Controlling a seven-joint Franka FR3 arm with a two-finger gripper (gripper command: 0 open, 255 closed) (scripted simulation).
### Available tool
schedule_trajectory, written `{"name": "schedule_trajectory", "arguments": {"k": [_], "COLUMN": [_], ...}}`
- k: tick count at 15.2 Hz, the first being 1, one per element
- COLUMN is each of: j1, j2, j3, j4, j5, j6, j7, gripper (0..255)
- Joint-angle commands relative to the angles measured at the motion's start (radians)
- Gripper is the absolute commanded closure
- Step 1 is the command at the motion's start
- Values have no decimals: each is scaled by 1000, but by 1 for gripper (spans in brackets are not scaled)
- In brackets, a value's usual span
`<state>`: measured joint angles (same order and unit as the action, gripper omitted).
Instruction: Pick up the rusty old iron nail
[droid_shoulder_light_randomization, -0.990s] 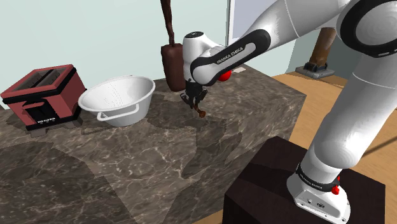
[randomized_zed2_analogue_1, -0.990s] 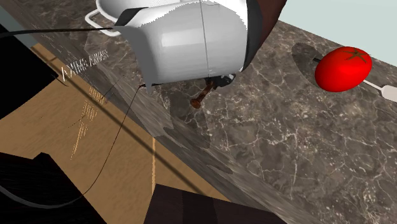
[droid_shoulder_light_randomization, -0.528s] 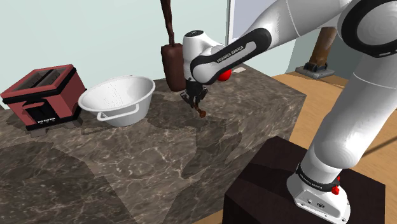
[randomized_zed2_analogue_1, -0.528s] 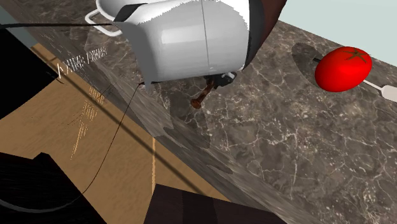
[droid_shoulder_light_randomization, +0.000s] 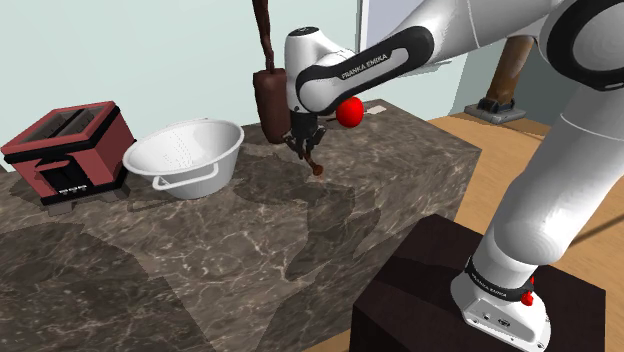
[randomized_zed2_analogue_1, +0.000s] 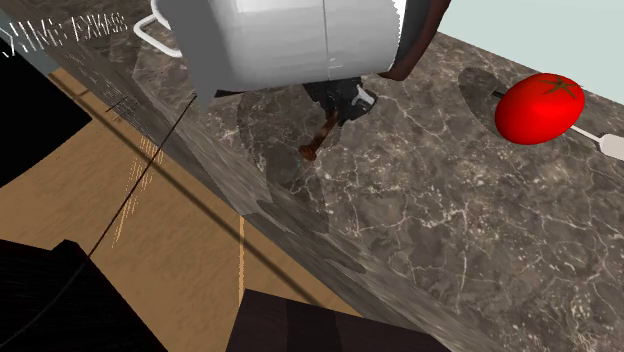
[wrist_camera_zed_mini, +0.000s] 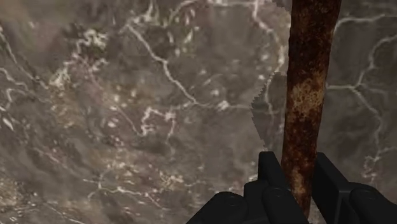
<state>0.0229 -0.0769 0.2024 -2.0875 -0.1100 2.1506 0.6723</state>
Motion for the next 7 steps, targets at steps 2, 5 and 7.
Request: {"name": "schedule_trajectory", "arguments": {"k": [2, 5, 7], "j1": [0, 0, 0], "j2": [-16, -24, -24], "j3": [-1, -2, -2], "j4": [23, 54, 55], "j5": [6, 11, 11], "j6": [-38, -77, -79], "j7": [-8, -13, -14], "gripper": [255, 255, 255]}}
